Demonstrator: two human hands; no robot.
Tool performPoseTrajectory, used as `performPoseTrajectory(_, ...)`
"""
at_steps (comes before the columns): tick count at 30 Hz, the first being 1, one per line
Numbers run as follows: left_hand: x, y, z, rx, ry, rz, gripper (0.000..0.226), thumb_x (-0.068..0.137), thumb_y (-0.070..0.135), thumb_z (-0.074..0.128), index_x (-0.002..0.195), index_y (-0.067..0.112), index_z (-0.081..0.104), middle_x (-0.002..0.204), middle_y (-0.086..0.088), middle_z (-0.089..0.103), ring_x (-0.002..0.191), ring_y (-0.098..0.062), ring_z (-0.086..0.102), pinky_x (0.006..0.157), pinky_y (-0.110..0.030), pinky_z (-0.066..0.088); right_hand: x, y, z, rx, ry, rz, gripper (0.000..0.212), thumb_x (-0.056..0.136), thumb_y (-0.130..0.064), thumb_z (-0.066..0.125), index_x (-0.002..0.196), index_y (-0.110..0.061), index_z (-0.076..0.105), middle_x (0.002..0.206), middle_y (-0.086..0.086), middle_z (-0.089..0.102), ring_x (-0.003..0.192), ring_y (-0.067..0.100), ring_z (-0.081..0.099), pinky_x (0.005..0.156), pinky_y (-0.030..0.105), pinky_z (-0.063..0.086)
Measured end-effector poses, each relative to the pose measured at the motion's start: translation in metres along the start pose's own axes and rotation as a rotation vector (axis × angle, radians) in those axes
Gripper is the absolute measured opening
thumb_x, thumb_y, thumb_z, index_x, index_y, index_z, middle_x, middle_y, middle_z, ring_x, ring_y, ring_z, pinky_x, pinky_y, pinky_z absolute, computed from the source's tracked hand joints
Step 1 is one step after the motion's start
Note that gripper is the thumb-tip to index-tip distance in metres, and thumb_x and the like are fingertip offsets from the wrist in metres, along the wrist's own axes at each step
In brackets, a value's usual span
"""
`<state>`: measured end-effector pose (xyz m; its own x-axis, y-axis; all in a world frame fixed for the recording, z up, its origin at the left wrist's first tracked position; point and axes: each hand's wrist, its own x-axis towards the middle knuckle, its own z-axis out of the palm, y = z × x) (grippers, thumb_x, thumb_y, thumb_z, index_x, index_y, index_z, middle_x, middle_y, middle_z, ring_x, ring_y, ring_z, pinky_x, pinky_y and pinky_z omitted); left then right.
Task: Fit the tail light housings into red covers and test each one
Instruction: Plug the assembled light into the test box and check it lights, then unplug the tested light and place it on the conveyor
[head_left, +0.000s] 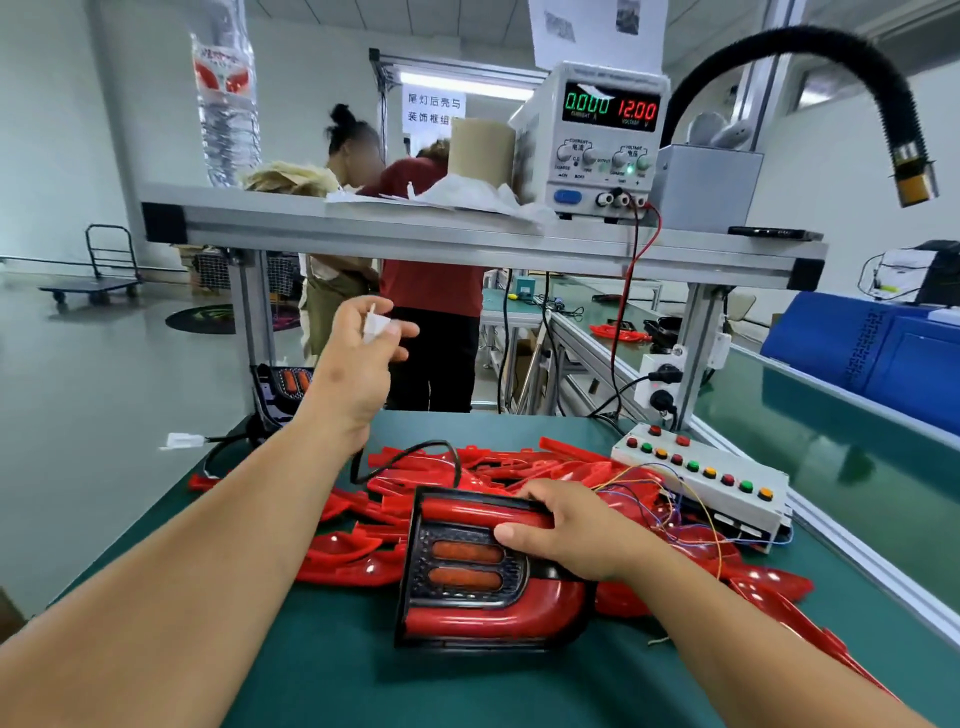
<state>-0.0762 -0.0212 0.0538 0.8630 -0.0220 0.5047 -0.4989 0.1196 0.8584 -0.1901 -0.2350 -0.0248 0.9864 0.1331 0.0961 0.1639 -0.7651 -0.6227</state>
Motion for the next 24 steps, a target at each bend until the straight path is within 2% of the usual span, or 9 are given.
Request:
performPoseTrajectory(4, 0.004, 0.037, -0.008, -0.227, 0.07, 0.138, 0.024, 0.099, 0.006, 0.041, 0.097, 0.03, 0.045, 0.071, 0.011, 0.067, 0.055, -0.003, 0.045, 0.054, -0.015, 0.038, -0.001, -0.001, -0.001, 0.402, 0.198, -0.013, 0.027, 0.087, -0.032, 0.069, 0.105, -0.013, 0.064, 0.101, 0.011, 0.072, 0.092, 0.025, 0.069, 0.085, 0.035, 0.056)
performPoseTrajectory(7, 0.0, 0.05, -0.01, -0.428, 0.162, 0.24, 0.023, 0.096, 0.004, 0.04, 0.093, 0.027, 0.041, 0.067, 0.012, 0.062, 0.056, -0.005, 0.04, 0.054, -0.016, 0.033, 0.003, -0.011, 0.004, 0.9, 0.318, -0.022, 0.038, 0.081, -0.033, 0.064, 0.106, -0.004, 0.065, 0.098, 0.015, 0.074, 0.087, 0.023, 0.069, 0.081, 0.035, 0.057)
performPoseTrajectory(10, -0.021, 0.037, 0.0, -0.553, 0.362, 0.065, 0.019, 0.101, 0.007, 0.04, 0.095, 0.025, 0.04, 0.072, 0.012, 0.062, 0.062, -0.005, 0.043, 0.061, -0.017, 0.035, 0.009, -0.028, 0.009, 1.175, 0.4, 0.021, 0.042, 0.082, -0.038, 0.061, 0.104, -0.002, 0.067, 0.098, 0.018, 0.074, 0.084, 0.025, 0.072, 0.079, 0.039, 0.06)
performPoseTrajectory(12, -0.046, 0.02, 0.017, -0.528, 0.403, -0.086, 0.013, 0.104, 0.016, 0.039, 0.095, 0.025, 0.042, 0.087, 0.01, 0.064, 0.074, -0.006, 0.049, 0.077, -0.02, 0.038, 0.015, -0.041, 0.016, 1.279, 0.458, 0.078, 0.047, 0.082, -0.041, 0.062, 0.108, -0.001, 0.065, 0.1, 0.018, 0.074, 0.088, 0.028, 0.073, 0.081, 0.044, 0.059)
performPoseTrajectory(14, -0.069, 0.004, 0.031, -0.573, 0.315, -0.237, 0.021, 0.104, 0.038, 0.039, 0.107, 0.019, 0.047, 0.109, 0.001, 0.068, 0.097, -0.015, 0.059, 0.097, -0.032, 0.041, 0.021, -0.051, 0.026, 1.3, 0.52, 0.111, 0.051, 0.084, -0.041, 0.063, 0.117, -0.002, 0.06, 0.108, 0.018, 0.072, 0.097, 0.03, 0.071, 0.091, 0.05, 0.055)
performPoseTrajectory(16, -0.084, -0.003, 0.037, -0.652, 0.174, -0.35, 0.066, 0.088, 0.065, 0.047, 0.128, 0.012, 0.047, 0.123, -0.016, 0.065, 0.115, -0.03, 0.061, 0.104, -0.052, 0.044, 0.025, -0.056, 0.034, 1.221, 0.591, 0.125, 0.044, 0.087, -0.04, 0.064, 0.114, -0.006, 0.06, 0.109, 0.016, 0.072, 0.1, 0.029, 0.07, 0.09, 0.046, 0.056)
performPoseTrajectory(18, -0.089, -0.015, 0.034, -0.577, 0.085, -0.296, 0.066, 0.079, 0.054, 0.069, 0.126, 0.016, 0.042, 0.114, -0.016, 0.068, 0.108, -0.029, 0.064, 0.099, -0.058, 0.048, 0.025, -0.058, 0.037, 1.092, 0.628, 0.097, 0.03, 0.088, -0.039, 0.063, 0.101, -0.012, 0.062, 0.102, 0.011, 0.073, 0.097, 0.024, 0.071, 0.083, 0.036, 0.058)
performPoseTrajectory(21, -0.088, -0.031, 0.026, -0.501, 0.099, -0.242, 0.05, 0.069, 0.031, 0.074, 0.104, 0.037, 0.04, 0.097, 0.003, 0.072, 0.087, -0.015, 0.072, 0.079, -0.043, 0.06, 0.024, -0.06, 0.037, 0.966, 0.589, 0.054, 0.03, 0.087, -0.044, 0.061, 0.092, -0.014, 0.06, 0.09, -0.005, 0.075, 0.084, 0.0, 0.069, 0.073, 0.017, 0.054)
performPoseTrajectory(24, -0.083, -0.041, 0.015, -0.62, 0.171, -0.305, 0.051, 0.067, 0.036, 0.075, 0.107, 0.045, 0.045, 0.101, 0.005, 0.075, 0.086, -0.014, 0.073, 0.069, -0.044, 0.059, 0.021, -0.061, 0.032, 0.923, 0.521, 0.071, 0.057, 0.093, -0.053, 0.05, 0.102, 0.002, 0.061, 0.106, 0.022, 0.067, 0.099, 0.023, 0.068, 0.093, 0.046, 0.051)
